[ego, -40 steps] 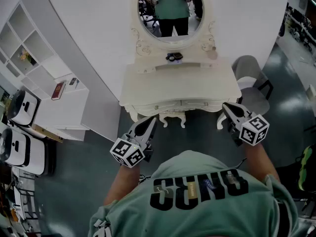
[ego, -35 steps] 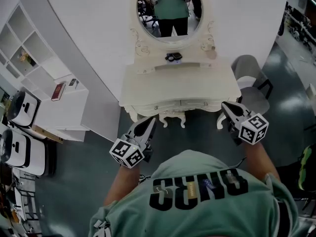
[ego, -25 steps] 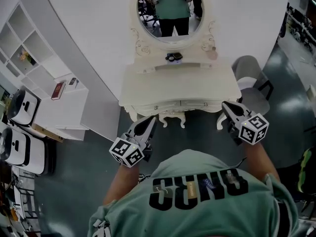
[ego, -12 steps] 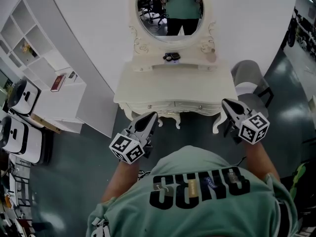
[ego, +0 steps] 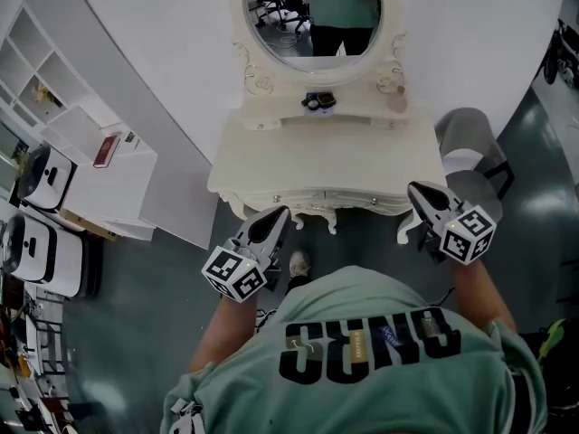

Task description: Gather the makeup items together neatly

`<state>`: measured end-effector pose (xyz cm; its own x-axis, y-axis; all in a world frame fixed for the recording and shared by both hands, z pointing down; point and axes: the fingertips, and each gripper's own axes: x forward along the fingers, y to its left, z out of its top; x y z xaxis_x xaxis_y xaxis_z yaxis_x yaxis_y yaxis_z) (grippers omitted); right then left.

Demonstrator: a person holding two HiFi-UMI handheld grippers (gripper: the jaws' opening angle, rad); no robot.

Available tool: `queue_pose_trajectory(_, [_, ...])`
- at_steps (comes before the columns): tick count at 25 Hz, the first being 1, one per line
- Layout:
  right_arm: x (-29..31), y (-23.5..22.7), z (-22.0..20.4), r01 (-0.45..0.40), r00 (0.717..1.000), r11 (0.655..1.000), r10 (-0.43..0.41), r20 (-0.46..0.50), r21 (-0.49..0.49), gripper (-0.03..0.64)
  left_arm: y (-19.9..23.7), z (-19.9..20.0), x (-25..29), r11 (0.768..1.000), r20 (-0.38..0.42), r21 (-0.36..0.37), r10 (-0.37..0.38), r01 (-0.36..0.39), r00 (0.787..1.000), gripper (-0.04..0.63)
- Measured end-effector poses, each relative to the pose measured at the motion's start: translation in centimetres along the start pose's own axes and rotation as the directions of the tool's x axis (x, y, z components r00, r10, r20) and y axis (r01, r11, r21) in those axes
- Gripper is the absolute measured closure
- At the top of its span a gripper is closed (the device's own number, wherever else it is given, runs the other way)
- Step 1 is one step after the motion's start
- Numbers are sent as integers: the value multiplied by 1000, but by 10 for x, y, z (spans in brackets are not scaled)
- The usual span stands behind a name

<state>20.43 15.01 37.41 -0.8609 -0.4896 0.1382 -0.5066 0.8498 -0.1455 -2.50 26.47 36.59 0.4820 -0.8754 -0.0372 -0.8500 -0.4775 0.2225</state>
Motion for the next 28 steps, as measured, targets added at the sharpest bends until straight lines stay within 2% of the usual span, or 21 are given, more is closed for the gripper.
queue_pose_trajectory(5, [66,-27,7,58,998,998,-58,2,0,622,73,-3,46,996,-12,-28,-86,86,996,586])
queue_pose_trajectory(10, [159,-55,35,129,991,992,-129,23,15,623,171,27,102,980,-5,-57,-190,190,982,586])
queue_pose_trajectory(16, [251,-83,74,178,983,984,-179,40,13,621,265,47,159,963,-84,-7,-270,271,959,586])
queue_pose_trajectory(22, [290,-120,71,173,985,985,-173,-7,21,621,316,34,214,966,-128,-16,-259,259,957,586])
queue_pose_trajectory(25, [297,-150,69,143,990,990,-142,-26,20,621,327,21,244,975,-166,0,-218,221,962,586])
queue_pose_trajectory(28, [302,-177,68,108,993,994,-107,-58,19,622,342,2,277,985,-244,26,-160,172,956,586])
